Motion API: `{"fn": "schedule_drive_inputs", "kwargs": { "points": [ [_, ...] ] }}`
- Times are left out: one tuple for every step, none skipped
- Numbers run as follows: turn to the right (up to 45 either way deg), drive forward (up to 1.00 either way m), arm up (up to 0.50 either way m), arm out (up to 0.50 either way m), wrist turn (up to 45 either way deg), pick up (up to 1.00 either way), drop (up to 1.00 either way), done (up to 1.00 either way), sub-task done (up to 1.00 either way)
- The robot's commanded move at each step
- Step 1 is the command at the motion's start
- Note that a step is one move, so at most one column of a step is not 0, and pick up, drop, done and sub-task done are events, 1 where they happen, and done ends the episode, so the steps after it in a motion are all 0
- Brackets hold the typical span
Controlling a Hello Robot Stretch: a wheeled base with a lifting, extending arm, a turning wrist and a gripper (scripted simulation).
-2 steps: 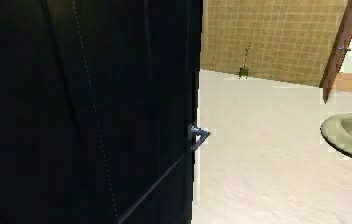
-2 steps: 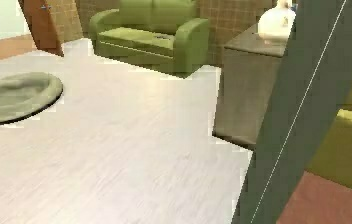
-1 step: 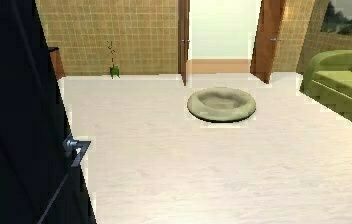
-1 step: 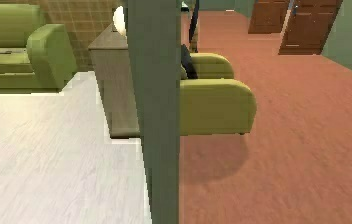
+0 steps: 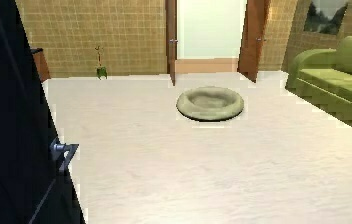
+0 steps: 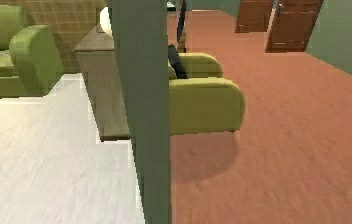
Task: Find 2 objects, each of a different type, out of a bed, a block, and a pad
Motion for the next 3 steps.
{"fn": "schedule_drive_inputs", "kwargs": {
  "points": [
    [0.0, 1.0, 0.0, 0.0, 0.0, 0.0, 0.0, 0.0, 0.0],
    [0.0, 0.9, 0.0, 0.0, 0.0, 0.0, 0.0, 0.0, 0.0],
    [24.0, 0.0, 0.0, 0.0, 0.0, 0.0, 0.0, 0.0, 0.0]
  ]
}}
